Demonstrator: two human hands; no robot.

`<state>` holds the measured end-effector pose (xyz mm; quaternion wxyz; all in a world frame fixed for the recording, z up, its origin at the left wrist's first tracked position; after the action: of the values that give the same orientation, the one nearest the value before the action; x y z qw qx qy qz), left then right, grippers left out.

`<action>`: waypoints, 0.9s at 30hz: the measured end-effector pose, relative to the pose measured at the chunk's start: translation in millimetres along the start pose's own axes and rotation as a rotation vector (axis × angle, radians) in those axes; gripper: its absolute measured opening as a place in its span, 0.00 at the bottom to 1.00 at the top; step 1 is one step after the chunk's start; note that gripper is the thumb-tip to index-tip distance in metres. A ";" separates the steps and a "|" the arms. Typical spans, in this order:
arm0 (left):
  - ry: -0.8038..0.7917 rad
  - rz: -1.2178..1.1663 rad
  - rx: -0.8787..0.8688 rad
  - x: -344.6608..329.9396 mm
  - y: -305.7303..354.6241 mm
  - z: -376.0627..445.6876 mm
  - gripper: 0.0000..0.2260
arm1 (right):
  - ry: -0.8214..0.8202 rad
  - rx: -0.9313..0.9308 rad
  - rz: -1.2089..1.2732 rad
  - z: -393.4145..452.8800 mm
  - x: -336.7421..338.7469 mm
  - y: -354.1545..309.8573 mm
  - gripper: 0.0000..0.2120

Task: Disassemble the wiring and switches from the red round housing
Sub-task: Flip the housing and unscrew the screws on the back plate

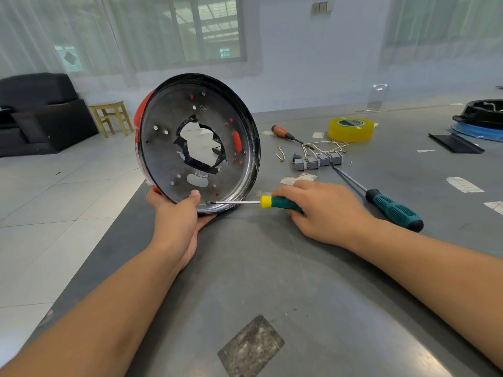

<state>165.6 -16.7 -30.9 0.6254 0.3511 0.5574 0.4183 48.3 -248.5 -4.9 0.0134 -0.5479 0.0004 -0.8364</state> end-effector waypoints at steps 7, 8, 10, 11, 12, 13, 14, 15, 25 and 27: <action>0.010 -0.011 0.010 -0.4 0.9 -0.6 0.21 | -0.072 -0.098 0.174 1.2 -4.1 3.0 0.19; 0.012 -0.012 0.015 -0.2 1.1 -0.4 0.22 | -0.080 -0.113 0.201 1.4 -4.3 4.5 0.18; 0.012 -0.010 0.022 -0.2 1.5 -0.1 0.22 | -0.084 -0.133 0.254 3.0 -4.2 7.4 0.17; 0.012 -0.010 0.023 -0.3 1.6 -0.2 0.22 | -0.087 -0.138 0.274 3.5 -4.4 8.4 0.17; 0.011 -0.010 0.024 -0.5 1.8 -0.4 0.22 | -0.089 -0.141 0.286 3.8 -5.0 8.8 0.16; 0.009 -0.010 0.024 -0.8 2.0 -0.6 0.22 | -0.089 -0.145 0.293 4.0 -6.1 9.0 0.15; 0.007 -0.011 0.024 -1.0 2.4 -1.0 0.22 | -0.087 -0.155 0.299 4.4 -7.3 9.2 0.14; 0.003 -0.013 0.023 -1.5 2.9 -1.5 0.21 | -0.082 -0.174 0.313 4.8 -8.8 9.3 0.13; -0.049 0.057 0.017 -10.4 3.6 -8.2 0.16 | 0.086 -0.364 0.682 22.7 -25.8 -40.3 0.23; -0.060 0.089 0.011 -10.0 3.2 -8.1 0.15 | 0.105 -0.357 0.703 30.1 -28.7 -53.5 0.24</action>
<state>156.8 -24.9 -25.0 0.6207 0.3914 0.5244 0.4319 86.2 -194.0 -18.3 0.2034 -0.4646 0.3342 -0.7944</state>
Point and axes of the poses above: each hand's wrist, its own z-axis towards the middle knuckle, its own x-axis out of the back of the hand, y = z × x, the point moved 2 cm from there along z, towards the middle knuckle, and after that the axes turned 5 degrees about -x, right-handed, at the moved point
